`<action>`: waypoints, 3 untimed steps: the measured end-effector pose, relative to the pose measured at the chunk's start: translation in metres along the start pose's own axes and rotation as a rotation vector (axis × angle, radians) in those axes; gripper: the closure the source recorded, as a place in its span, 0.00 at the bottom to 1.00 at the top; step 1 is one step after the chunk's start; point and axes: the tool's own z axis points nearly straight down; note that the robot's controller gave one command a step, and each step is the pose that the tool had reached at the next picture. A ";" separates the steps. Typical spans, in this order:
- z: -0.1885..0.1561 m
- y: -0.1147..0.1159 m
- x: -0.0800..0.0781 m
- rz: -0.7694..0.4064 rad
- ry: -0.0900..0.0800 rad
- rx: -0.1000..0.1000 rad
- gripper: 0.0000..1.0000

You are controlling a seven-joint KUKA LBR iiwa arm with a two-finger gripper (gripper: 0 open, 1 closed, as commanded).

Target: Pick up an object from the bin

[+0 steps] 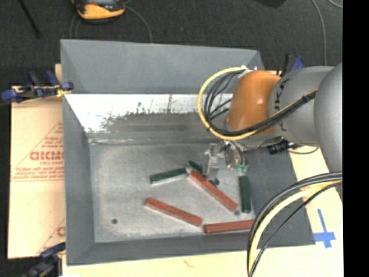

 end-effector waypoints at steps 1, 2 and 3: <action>-0.022 -0.015 -0.015 -0.091 0.005 -0.001 1.00; -0.044 0.034 -0.038 0.032 0.001 -0.001 0.00; -0.044 0.034 -0.038 0.031 0.001 -0.001 0.00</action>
Offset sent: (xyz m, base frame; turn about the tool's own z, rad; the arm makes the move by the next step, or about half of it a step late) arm 0.0392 0.0310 0.0430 0.0331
